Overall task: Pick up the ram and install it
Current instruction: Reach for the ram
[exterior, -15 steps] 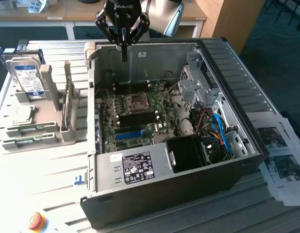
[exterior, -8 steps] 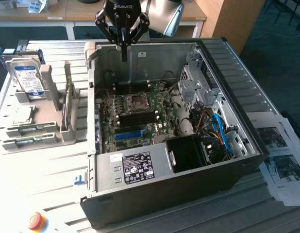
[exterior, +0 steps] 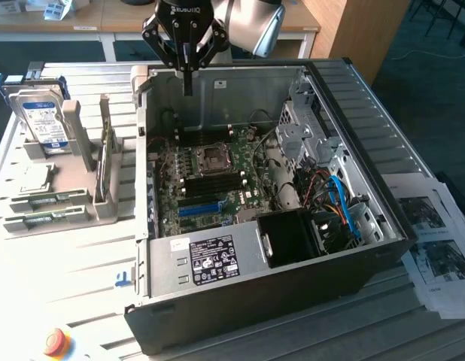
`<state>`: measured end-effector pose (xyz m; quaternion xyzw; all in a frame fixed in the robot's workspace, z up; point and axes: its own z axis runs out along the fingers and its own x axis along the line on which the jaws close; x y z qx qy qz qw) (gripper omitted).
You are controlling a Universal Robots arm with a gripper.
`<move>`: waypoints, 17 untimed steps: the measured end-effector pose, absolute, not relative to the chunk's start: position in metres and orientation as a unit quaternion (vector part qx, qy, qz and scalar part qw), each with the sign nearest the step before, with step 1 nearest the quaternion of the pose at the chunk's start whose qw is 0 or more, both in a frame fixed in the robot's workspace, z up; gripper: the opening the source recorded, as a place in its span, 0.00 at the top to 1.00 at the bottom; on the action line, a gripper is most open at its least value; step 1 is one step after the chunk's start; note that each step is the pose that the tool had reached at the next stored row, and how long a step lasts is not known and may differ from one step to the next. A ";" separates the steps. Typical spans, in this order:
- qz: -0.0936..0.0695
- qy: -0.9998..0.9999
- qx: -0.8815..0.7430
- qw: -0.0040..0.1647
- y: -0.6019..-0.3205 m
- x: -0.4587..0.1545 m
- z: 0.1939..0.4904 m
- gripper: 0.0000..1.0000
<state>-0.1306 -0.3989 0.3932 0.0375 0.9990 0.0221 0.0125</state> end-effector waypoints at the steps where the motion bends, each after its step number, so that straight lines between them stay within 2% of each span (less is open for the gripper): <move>1: 0.022 0.999 0.037 0.013 -0.399 -0.132 0.393 0.90; 17: 0.022 0.999 0.037 0.012 -0.399 -0.166 0.393 0.90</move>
